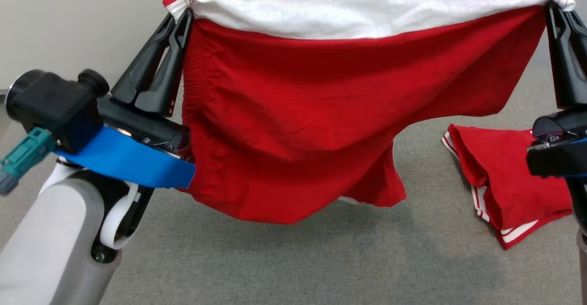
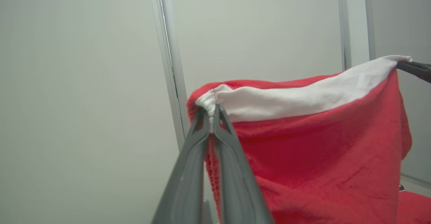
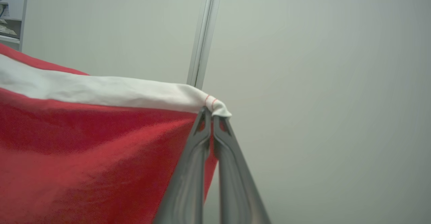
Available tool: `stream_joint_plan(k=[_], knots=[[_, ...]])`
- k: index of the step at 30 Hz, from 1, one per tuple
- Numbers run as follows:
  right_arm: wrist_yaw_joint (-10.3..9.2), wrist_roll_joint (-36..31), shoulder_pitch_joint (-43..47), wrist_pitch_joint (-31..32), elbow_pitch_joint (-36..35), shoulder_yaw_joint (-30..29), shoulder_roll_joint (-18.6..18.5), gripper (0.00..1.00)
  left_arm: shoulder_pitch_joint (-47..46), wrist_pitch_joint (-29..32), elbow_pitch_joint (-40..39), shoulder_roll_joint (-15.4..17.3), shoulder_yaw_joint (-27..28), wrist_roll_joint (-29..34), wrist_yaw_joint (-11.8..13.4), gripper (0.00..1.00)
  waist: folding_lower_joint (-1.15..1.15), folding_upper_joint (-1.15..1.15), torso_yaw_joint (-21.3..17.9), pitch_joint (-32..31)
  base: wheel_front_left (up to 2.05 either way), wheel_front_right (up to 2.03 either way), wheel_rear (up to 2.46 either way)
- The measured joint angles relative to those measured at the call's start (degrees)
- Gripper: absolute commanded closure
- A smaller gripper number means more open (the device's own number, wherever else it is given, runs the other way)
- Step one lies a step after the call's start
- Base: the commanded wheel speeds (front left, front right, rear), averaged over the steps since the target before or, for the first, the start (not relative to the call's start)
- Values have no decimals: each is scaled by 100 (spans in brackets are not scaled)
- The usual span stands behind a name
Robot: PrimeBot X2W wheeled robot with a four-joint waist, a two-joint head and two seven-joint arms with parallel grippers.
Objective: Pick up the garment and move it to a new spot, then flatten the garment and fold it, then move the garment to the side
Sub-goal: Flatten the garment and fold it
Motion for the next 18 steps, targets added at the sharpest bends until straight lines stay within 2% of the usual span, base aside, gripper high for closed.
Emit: stream_joint_plan(k=[5,9,14,18], knots=[[0,133,-455,38,450,113,27,100,-391,-88,648,-256,11,-177,-104,100,1,0,-61,312,0,0,0],[0,231,-1207,-122,1090,190,114,100,-1033,-389,1566,-550,68,-301,-297,100,2,1,-87,643,0,0,0],[1,270,-2428,-479,2232,352,355,100,-2153,-991,3085,-933,93,-199,-497,100,2,1,-72,968,0,0,0],[0,309,-3348,-855,3403,407,633,100,-2990,-1519,4492,-1251,89,-82,-560,100,3,1,-90,1084,0,0,0]])
